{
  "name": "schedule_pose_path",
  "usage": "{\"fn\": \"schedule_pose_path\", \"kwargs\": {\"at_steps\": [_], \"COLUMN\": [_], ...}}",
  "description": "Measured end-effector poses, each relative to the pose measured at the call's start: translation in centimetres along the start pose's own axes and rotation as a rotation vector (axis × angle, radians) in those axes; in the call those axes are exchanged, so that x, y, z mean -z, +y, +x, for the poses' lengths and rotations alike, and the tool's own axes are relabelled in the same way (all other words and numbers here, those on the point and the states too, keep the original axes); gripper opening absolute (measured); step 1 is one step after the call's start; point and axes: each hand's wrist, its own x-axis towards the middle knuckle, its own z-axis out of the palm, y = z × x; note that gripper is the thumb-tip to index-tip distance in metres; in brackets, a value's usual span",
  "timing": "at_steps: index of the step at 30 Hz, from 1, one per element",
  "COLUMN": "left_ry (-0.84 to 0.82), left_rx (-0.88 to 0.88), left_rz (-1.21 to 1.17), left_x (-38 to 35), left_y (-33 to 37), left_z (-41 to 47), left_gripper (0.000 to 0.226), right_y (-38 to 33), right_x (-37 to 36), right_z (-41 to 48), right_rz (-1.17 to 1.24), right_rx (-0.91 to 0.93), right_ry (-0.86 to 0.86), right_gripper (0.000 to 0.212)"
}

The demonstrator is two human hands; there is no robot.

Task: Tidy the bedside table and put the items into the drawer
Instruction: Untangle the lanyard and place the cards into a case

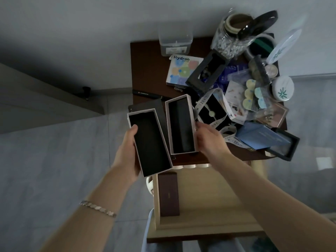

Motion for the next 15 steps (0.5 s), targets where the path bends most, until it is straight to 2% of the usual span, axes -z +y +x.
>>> {"fn": "schedule_pose_path", "kwargs": {"at_steps": [3,5,7,9,11,13,15], "left_ry": [0.038,0.053,0.061,0.063,0.070,0.072,0.072], "left_rx": [-0.032,-0.059,-0.073,-0.075,-0.078,-0.073,-0.069], "left_rz": [0.022,0.040,0.056,0.076,0.082,0.074,0.076], "left_x": [-0.7,-1.0,-1.2,-1.3,-1.3,-1.3,-1.2], "left_y": [0.4,0.8,1.0,1.0,1.0,1.0,1.0], "left_z": [0.2,0.5,0.7,1.0,1.1,1.1,1.1], "left_gripper": [0.033,0.038,0.042,0.045,0.047,0.047,0.048], "right_y": [-1.4,-3.1,-5.1,-6.5,-7.5,-7.5,-7.3], "right_x": [0.3,0.5,0.7,0.5,0.1,0.1,0.3], "right_z": [-0.7,-0.2,1.7,4.3,6.2,7.3,7.1], "right_rz": [-0.454,-0.618,-0.757,-0.974,-1.184,-1.278,-1.259], "right_rx": [0.271,0.517,0.675,0.680,0.609,0.583,0.658], "right_ry": [0.199,0.325,0.457,0.485,0.463,0.436,0.420], "right_gripper": [0.027,0.034,0.038,0.044,0.049,0.046,0.044]}}
